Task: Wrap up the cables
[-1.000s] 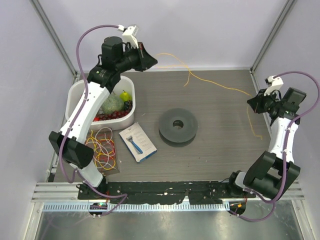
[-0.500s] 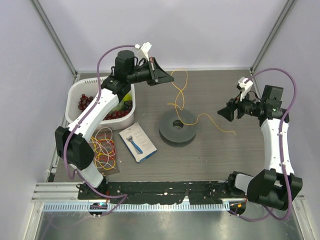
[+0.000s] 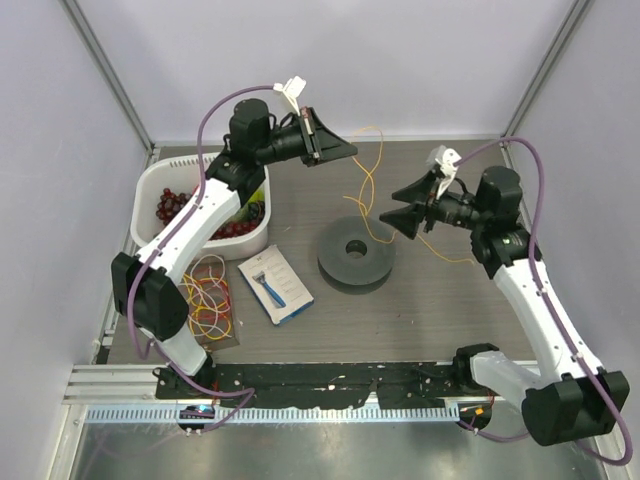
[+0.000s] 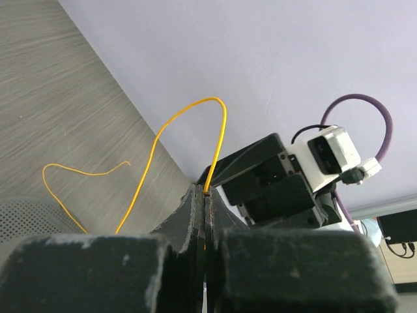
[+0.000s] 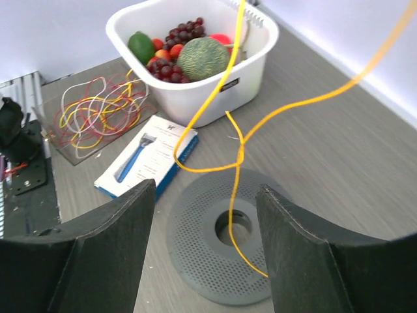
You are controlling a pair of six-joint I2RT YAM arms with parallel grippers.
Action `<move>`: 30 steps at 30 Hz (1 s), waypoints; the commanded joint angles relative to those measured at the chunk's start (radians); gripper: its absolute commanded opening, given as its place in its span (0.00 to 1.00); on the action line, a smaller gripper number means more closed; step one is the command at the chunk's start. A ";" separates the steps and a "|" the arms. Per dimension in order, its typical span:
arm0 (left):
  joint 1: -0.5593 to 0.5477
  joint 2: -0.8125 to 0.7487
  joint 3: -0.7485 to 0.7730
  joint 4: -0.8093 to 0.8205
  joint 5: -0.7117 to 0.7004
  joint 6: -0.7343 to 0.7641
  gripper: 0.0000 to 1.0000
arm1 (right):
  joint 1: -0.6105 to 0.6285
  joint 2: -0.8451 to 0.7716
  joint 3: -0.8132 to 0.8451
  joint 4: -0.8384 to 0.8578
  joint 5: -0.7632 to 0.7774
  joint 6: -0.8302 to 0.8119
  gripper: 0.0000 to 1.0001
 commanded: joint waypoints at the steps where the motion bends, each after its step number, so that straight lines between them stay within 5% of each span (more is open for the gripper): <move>1: -0.011 -0.034 -0.006 0.060 0.027 -0.021 0.00 | 0.096 0.035 0.024 0.091 0.070 0.045 0.68; 9: -0.027 -0.038 -0.009 0.062 0.033 -0.024 0.00 | 0.231 0.099 0.010 0.151 0.182 -0.028 0.68; 11: -0.030 -0.038 -0.012 0.059 0.035 -0.023 0.00 | 0.239 0.119 0.021 0.169 0.203 -0.015 0.52; 14: -0.030 -0.038 -0.015 0.036 0.027 -0.009 0.00 | 0.241 0.130 0.060 0.142 0.225 0.019 0.14; 16: -0.030 -0.035 -0.007 -0.007 0.009 0.020 0.00 | 0.239 0.115 0.071 0.136 0.234 0.051 0.01; 18: -0.024 -0.021 -0.003 -0.009 0.001 0.034 0.02 | 0.241 0.089 0.076 0.142 0.243 0.108 0.01; 21: 0.015 0.012 0.016 -0.007 -0.010 0.058 0.49 | 0.224 0.046 0.088 0.140 0.259 0.266 0.01; 24: 0.093 0.039 0.062 -0.045 -0.007 0.111 0.85 | 0.132 0.035 0.114 0.152 0.243 0.483 0.01; 27: 0.170 0.043 0.111 -0.107 -0.013 0.230 1.00 | 0.005 0.047 0.096 0.302 0.179 0.765 0.01; 30: 0.199 -0.003 0.106 -0.134 -0.022 0.402 1.00 | -0.103 0.073 0.045 0.448 0.154 1.118 0.01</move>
